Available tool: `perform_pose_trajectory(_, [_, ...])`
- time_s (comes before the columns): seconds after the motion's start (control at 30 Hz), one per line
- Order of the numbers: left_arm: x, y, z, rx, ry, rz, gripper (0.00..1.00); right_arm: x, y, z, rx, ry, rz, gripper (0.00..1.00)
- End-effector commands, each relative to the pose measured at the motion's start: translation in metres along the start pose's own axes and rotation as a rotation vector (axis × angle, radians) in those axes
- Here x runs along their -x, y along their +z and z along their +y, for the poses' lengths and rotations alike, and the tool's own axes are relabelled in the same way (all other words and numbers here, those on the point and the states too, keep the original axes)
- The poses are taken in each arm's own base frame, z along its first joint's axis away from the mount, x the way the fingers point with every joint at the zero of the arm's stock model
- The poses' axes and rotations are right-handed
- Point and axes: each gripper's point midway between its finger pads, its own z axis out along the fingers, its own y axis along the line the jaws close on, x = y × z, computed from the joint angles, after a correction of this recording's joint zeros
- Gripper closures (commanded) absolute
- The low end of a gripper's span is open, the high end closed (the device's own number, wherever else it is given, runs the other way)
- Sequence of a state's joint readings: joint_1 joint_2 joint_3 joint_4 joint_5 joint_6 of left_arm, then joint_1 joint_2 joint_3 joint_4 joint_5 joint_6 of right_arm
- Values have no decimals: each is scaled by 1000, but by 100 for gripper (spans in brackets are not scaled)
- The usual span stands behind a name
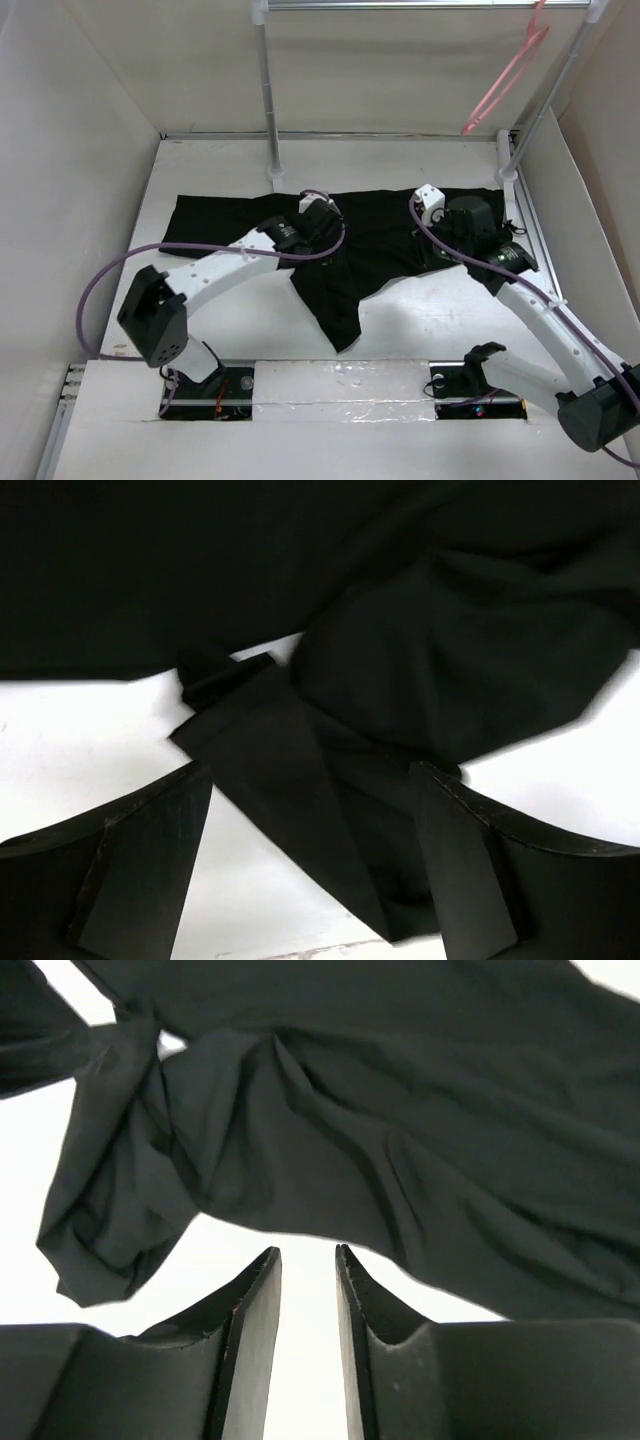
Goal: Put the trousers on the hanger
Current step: Flatten out the trousers at the center of the board.
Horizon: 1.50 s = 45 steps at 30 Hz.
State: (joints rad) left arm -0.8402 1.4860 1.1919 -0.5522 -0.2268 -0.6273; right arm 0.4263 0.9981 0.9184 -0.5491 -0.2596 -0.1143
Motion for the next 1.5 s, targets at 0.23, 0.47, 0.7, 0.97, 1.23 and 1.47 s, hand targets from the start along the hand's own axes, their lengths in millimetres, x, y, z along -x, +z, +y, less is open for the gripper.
perform_pose_trajectory(0.23, [0, 30, 24, 212, -59, -34, 33, -34, -26, -20, -5, 33, 2, 65])
perform_pose_trajectory(0.47, [-19, 51, 9, 238, -6, 17, 36, -45, -32, -26, -4, 42, 4, 65])
perform_pose_trajectory(0.7, [-18, 59, 12, 275, 1, 13, 49, -48, -31, -15, 48, 52, -3, 65])
perform_pose_trajectory(0.97, [-39, 53, 44, 367, -4, 33, 100, -43, -40, -16, 24, 43, -11, 65])
perform_pose_trajectory(1.23, [-22, -4, 110, 398, -268, -63, 100, -36, -41, -10, 51, 75, -40, 65])
perform_pose_trajectory(1.47, [-15, -79, 185, 386, -683, -267, 100, -57, -29, -2, 81, 101, 4, 64])
